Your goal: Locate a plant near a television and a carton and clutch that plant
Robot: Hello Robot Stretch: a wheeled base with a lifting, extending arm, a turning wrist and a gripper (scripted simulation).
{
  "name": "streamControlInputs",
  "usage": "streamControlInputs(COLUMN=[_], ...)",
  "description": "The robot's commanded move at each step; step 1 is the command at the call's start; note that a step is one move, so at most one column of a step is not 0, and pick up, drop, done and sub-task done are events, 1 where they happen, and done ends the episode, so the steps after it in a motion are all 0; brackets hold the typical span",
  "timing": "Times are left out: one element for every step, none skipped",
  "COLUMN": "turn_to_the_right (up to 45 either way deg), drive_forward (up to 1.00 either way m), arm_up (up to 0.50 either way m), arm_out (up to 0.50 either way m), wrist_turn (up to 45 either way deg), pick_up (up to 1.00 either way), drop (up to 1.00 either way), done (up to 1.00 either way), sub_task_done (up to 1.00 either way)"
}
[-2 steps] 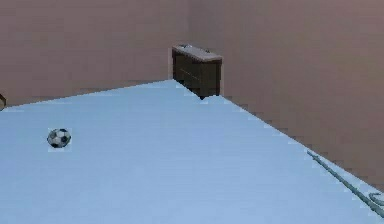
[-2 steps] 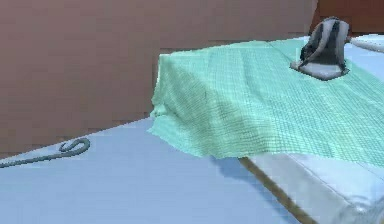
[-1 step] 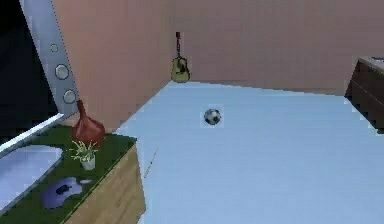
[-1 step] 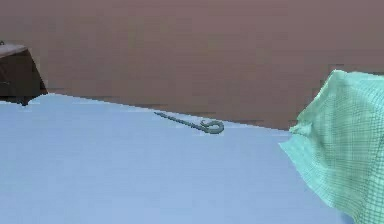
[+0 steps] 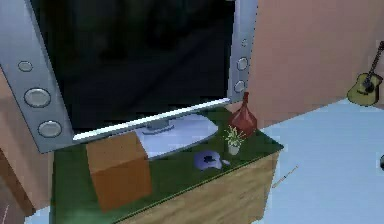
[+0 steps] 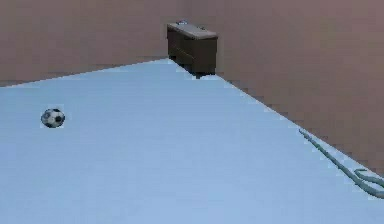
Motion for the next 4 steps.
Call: streamControlInputs(turn_to_the_right=[-45.0,-27.0,45.0,45.0], drive_forward=[0.00,0.00,0.00,0.00], arm_up=[0.00,0.00,0.00,0.00], arm_out=[0.00,0.00,0.00,0.00], wrist_turn=[0.0,0.0,0.0,0.0], pick_up=[0.00,0.00,0.00,0.00], drop=[0.00,0.00,0.00,0.00], done=[0.00,0.00,0.00,0.00], sub_task_done=[0.00,0.00,0.00,0.00])
